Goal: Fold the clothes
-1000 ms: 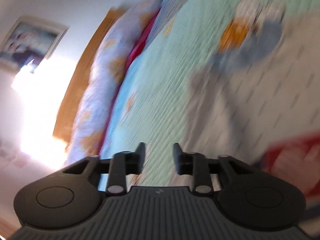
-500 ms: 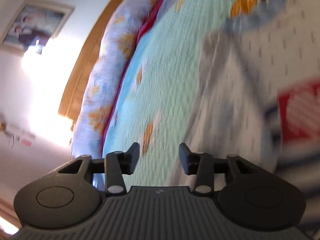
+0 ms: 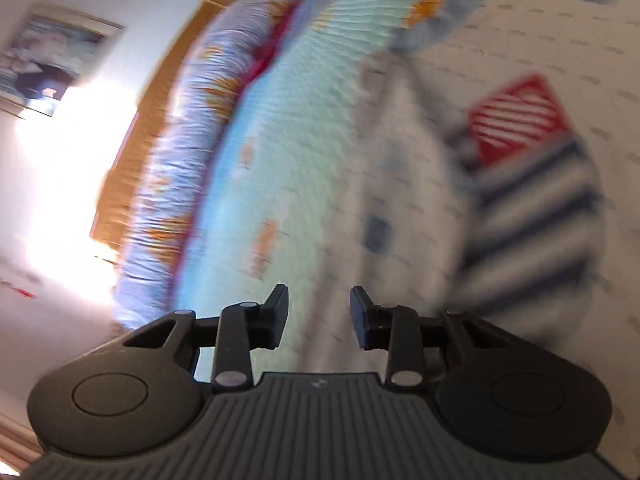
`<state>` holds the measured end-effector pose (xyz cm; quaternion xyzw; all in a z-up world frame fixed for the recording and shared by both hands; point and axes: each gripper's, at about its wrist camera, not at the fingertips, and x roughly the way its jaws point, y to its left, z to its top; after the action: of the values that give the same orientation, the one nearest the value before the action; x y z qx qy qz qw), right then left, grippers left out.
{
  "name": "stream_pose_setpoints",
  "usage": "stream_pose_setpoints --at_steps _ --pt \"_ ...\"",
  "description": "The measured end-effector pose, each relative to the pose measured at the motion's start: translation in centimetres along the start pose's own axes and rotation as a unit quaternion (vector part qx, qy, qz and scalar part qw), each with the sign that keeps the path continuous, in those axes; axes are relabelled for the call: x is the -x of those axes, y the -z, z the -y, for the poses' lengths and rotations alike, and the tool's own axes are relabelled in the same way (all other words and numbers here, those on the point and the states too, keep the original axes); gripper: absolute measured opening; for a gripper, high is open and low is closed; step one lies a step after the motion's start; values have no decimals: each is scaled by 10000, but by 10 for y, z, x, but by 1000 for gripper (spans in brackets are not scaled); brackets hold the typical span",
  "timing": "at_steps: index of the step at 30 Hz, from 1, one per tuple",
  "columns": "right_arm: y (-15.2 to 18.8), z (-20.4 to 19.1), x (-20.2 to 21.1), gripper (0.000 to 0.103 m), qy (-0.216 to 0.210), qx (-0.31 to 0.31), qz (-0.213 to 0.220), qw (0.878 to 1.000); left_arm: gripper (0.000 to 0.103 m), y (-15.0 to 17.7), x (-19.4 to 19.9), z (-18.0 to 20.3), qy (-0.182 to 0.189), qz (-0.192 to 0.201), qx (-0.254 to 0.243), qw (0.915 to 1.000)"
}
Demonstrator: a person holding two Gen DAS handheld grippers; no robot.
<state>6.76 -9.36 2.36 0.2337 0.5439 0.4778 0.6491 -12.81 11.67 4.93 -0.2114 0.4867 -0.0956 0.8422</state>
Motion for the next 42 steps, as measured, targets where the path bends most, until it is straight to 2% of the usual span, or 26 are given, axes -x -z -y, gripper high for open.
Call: stream_pose_setpoints --at_steps 2,3,5,8,13,16,18,19,20,22,25,28,31,34,38,40,41,42 --pt "4 13 9 24 295 -295 295 9987 103 0 3 2 32 5 -36 10000" --pt "3 23 19 25 188 -608 602 9962 103 0 7 4 171 62 -12 9998" --pt "2 30 37 26 -17 -914 1287 9875 93 1 16 6 448 176 35 9988" --pt "5 32 51 27 -241 -1274 1897 9732 92 3 29 9 824 347 129 9959" --pt "17 17 62 27 364 -994 2198 9698 91 5 43 -4 900 639 621 9920" --pt "29 24 75 28 -154 -1007 1976 9750 91 7 51 -12 944 813 915 9880" --pt "44 13 72 29 -646 -753 1518 9834 87 8 56 -19 978 918 1141 9844" --pt "51 8 68 29 -806 -677 1269 9863 81 8 54 -24 1009 941 1335 9814" --pt "60 6 66 29 -745 -660 1168 9881 76 8 54 -28 1026 963 1485 9788" --pt "77 4 62 31 -623 -626 967 9914 76 7 57 -29 995 989 1574 9775" --pt "102 0 56 31 -440 -573 664 9952 75 4 58 -21 866 969 1425 9812" --pt "127 -3 50 19 -257 -519 360 9977 75 1 52 -19 731 885 1376 9838" --pt "152 -7 45 21 -74 -467 61 9989 75 -1 32 -20 467 611 1329 9881" --pt "156 -14 63 27 -51 -387 196 9990 72 3 19 -24 342 397 1408 9887" --pt "161 -29 53 34 -402 -112 190 9989 72 8 14 -33 341 330 1492 9877" --pt "160 -26 34 33 -121 11 -135 9998 72 8 16 -34 340 309 1531 9871" --pt "163 -26 29 26 -12 48 -147 9999 71 7 17 -32 294 304 1503 9877" --pt "166 -25 25 26 89 78 -157 9998 70 7 20 -30 232 313 1447 9887"
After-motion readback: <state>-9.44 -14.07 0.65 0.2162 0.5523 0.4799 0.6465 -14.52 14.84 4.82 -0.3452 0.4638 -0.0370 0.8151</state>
